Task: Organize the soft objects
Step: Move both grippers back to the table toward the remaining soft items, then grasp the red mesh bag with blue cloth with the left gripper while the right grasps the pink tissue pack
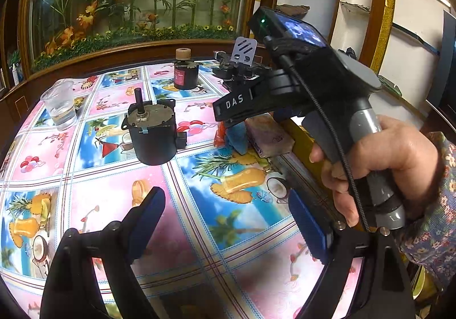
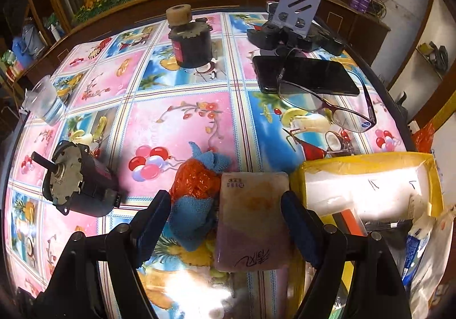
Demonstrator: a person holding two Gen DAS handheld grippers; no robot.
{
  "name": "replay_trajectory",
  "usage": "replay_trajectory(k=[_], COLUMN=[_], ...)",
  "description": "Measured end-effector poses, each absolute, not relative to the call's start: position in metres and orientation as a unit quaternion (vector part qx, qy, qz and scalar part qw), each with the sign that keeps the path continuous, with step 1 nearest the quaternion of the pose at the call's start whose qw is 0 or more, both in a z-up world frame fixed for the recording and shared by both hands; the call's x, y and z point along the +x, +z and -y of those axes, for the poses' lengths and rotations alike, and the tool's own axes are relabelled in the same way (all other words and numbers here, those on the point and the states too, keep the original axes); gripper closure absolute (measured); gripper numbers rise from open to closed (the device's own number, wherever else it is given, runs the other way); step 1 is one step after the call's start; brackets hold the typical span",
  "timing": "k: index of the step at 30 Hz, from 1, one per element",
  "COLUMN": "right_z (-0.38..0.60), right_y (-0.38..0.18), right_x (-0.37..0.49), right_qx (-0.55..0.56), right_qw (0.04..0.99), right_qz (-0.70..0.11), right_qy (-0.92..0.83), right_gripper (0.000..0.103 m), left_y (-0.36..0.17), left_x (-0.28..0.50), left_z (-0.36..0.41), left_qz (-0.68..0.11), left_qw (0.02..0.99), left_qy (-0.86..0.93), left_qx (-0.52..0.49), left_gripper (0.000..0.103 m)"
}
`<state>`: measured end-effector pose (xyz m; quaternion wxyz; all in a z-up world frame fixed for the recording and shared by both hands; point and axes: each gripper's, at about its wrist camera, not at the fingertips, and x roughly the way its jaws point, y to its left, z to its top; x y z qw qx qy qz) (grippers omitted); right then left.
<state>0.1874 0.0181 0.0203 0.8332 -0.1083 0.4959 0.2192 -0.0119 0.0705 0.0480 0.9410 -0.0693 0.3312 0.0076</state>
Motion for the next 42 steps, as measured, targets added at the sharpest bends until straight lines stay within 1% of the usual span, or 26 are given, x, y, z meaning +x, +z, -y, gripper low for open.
replay_trajectory(k=[2, 4, 7, 14, 16, 18, 23, 25, 26, 28, 29, 30, 32, 33, 36, 39, 42], right_z=[-0.019, -0.015, -0.006, 0.005, 0.003, -0.006, -0.032, -0.042, -0.046, -0.049, -0.047, -0.043, -0.04, -0.038, -0.026, -0.013, 0.0], right_y=[0.019, 0.019, 0.031, 0.038, 0.034, 0.029, 0.021, 0.01, 0.003, -0.003, -0.003, -0.003, -0.002, -0.002, -0.002, -0.002, -0.005], right_x=[0.185, 0.184, 0.184, 0.216, 0.227, 0.232, 0.234, 0.231, 0.23, 0.225, 0.223, 0.222, 0.211, 0.204, 0.179, 0.145, 0.109], right_qx=[-0.111, -0.085, -0.063, -0.02, -0.004, -0.01, -0.077, -0.109, -0.124, -0.14, -0.132, -0.117, -0.118, -0.118, -0.089, -0.047, 0.016], right_qw=[0.829, 0.812, 0.821, 0.828, 0.819, 0.814, 0.822, 0.81, 0.806, 0.808, 0.806, 0.804, 0.8, 0.798, 0.789, 0.775, 0.734], right_qz=[-0.498, -0.517, -0.504, -0.504, -0.518, -0.526, -0.519, -0.53, -0.537, -0.53, -0.534, -0.542, -0.546, -0.547, -0.559, -0.57, -0.594], right_qy=[0.231, 0.257, 0.263, 0.246, 0.246, 0.246, 0.223, 0.225, 0.218, 0.216, 0.217, 0.216, 0.219, 0.223, 0.239, 0.268, 0.328], right_gripper=[0.02, 0.02, 0.02, 0.021, 0.021, 0.021, 0.021, 0.028, 0.038, 0.04, 0.047, 0.051, 0.052, 0.054, 0.054, 0.054, 0.054], left_y=[0.048, 0.049, 0.049, 0.043, 0.043, 0.042, 0.041, 0.042, 0.044, 0.046, 0.047, 0.048, 0.049, 0.049, 0.055, 0.06, 0.062], left_x=[-0.012, -0.012, -0.011, -0.006, -0.005, -0.006, -0.006, -0.007, -0.008, -0.011, -0.012, -0.012, -0.012, -0.013, -0.016, -0.022, -0.027], left_z=[-0.073, -0.077, -0.082, -0.089, -0.089, -0.089, -0.093, -0.095, -0.096, -0.099, -0.101, -0.103, -0.108, -0.109, -0.117, -0.127, -0.138], left_qz=[-0.331, -0.331, -0.334, -0.347, -0.349, -0.35, -0.35, -0.348, -0.344, -0.336, -0.331, -0.329, -0.329, -0.329, -0.319, -0.305, -0.299], left_qw=[0.941, 0.94, 0.937, 0.93, 0.929, 0.929, 0.929, 0.929, 0.93, 0.932, 0.933, 0.933, 0.932, 0.932, 0.933, 0.935, 0.932], left_qy=[0.009, 0.01, 0.01, 0.019, 0.021, 0.022, 0.028, 0.031, 0.034, 0.042, 0.048, 0.053, 0.06, 0.061, 0.068, 0.085, 0.091], left_qx=[-0.074, -0.084, -0.099, -0.117, -0.118, -0.118, -0.121, -0.126, -0.127, -0.129, -0.132, -0.133, -0.139, -0.143, -0.151, -0.161, -0.184], left_gripper=[0.016, 0.016, 0.016, 0.016, 0.016, 0.016, 0.016, 0.016, 0.016, 0.016, 0.016, 0.016, 0.016, 0.016, 0.016, 0.016, 0.016])
